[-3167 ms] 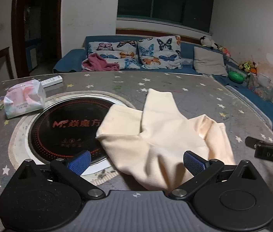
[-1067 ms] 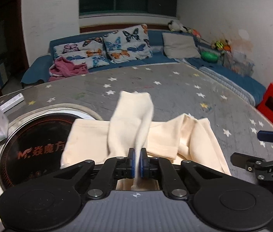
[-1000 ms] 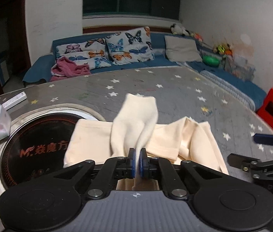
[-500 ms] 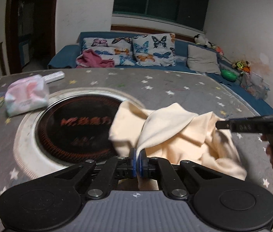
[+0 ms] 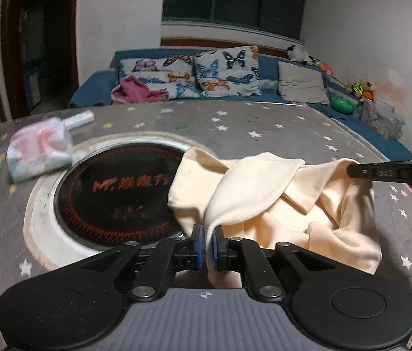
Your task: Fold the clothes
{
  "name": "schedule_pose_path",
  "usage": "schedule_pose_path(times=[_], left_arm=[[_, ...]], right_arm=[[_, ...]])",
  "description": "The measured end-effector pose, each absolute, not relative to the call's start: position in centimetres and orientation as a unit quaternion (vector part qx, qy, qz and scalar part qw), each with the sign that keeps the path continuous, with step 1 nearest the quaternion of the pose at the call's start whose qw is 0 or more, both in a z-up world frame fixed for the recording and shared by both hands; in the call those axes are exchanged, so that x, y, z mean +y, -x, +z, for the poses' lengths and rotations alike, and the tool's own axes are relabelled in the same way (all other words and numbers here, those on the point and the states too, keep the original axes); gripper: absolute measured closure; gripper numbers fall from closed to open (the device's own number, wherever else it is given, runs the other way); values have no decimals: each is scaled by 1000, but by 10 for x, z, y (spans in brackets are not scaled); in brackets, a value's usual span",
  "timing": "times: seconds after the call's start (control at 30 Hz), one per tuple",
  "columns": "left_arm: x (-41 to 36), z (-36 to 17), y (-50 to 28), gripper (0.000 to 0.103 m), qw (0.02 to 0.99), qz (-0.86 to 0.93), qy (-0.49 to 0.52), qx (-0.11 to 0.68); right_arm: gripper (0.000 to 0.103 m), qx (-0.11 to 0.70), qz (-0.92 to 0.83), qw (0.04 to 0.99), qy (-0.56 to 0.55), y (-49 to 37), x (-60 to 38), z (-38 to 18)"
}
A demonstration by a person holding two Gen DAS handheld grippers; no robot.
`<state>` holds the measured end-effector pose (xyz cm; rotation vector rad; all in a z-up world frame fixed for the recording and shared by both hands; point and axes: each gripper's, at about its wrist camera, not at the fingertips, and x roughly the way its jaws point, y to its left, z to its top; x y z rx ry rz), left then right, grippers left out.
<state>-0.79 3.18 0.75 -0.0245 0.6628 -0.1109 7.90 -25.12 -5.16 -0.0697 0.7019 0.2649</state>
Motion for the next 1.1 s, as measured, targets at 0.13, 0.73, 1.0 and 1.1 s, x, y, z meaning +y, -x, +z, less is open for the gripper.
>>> schedule_pose_path(times=[0.13, 0.73, 1.0, 1.1], left_arm=[[10, 13, 2, 55, 949, -70, -30, 306], [-49, -36, -77, 90, 914, -119, -128, 368], [-8, -12, -67, 99, 937, -74, -59, 337], [18, 4, -52, 99, 947, -46, -22, 317]], right_arm=[[100, 335, 115, 934, 37, -60, -263, -44], [97, 345, 140, 918, 133, -70, -249, -63], [100, 317, 108, 940, 69, -58, -278, -43], [100, 298, 83, 950, 39, -46, -297, -31]])
